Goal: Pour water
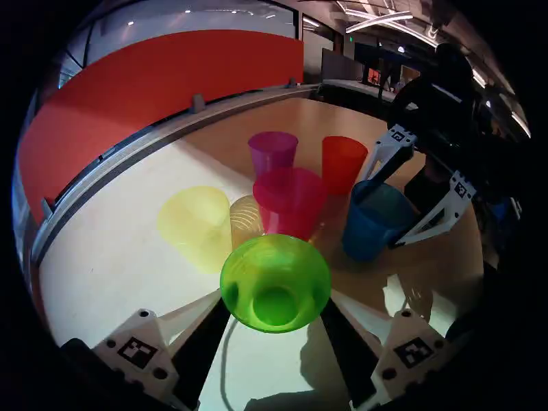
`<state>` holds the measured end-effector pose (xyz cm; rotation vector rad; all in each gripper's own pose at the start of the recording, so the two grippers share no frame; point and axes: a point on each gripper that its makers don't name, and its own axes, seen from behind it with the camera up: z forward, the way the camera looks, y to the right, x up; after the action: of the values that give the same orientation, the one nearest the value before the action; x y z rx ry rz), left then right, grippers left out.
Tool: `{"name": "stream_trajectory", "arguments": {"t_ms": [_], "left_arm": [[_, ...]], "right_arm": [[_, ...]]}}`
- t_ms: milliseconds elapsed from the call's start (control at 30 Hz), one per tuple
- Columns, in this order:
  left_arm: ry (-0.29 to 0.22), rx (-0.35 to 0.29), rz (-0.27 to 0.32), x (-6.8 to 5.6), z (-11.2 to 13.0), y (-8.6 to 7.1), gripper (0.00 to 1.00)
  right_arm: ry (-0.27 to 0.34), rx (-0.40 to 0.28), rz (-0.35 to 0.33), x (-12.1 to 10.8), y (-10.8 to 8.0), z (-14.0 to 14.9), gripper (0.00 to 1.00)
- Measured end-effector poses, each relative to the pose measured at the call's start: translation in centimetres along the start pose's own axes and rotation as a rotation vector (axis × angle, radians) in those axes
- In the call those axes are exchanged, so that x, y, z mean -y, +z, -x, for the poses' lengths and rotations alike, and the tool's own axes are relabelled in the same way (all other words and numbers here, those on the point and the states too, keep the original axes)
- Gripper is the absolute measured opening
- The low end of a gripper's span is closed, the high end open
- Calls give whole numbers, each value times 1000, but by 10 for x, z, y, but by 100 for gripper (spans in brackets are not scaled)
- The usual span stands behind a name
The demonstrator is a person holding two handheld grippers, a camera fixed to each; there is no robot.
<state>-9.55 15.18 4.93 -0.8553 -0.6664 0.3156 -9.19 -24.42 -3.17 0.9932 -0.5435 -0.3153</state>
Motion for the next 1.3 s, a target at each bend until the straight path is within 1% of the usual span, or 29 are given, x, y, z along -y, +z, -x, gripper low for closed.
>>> {"name": "stream_trajectory", "arguments": {"t_ms": [200, 433, 767, 1067, 1300], "left_arm": [[-7, -43, 0, -2, -14, -10, 83], [-29, -74, -1, -4, -24, -25, 83], [-16, -121, -26, -10, -38, -52, 83], [-16, -194, -70, -7, -58, -78, 83], [-13, -244, -98, -7, -70, -98, 83]], "right_arm": [[1, -5, -4, 4, -4, -2, 88], [0, -33, 15, 5, -16, -15, 88], [-11, -84, 55, 3, -42, -42, 88], [-13, -147, 94, 0, -67, -66, 88], [-7, -197, 111, 0, -84, -83, 88]]}}
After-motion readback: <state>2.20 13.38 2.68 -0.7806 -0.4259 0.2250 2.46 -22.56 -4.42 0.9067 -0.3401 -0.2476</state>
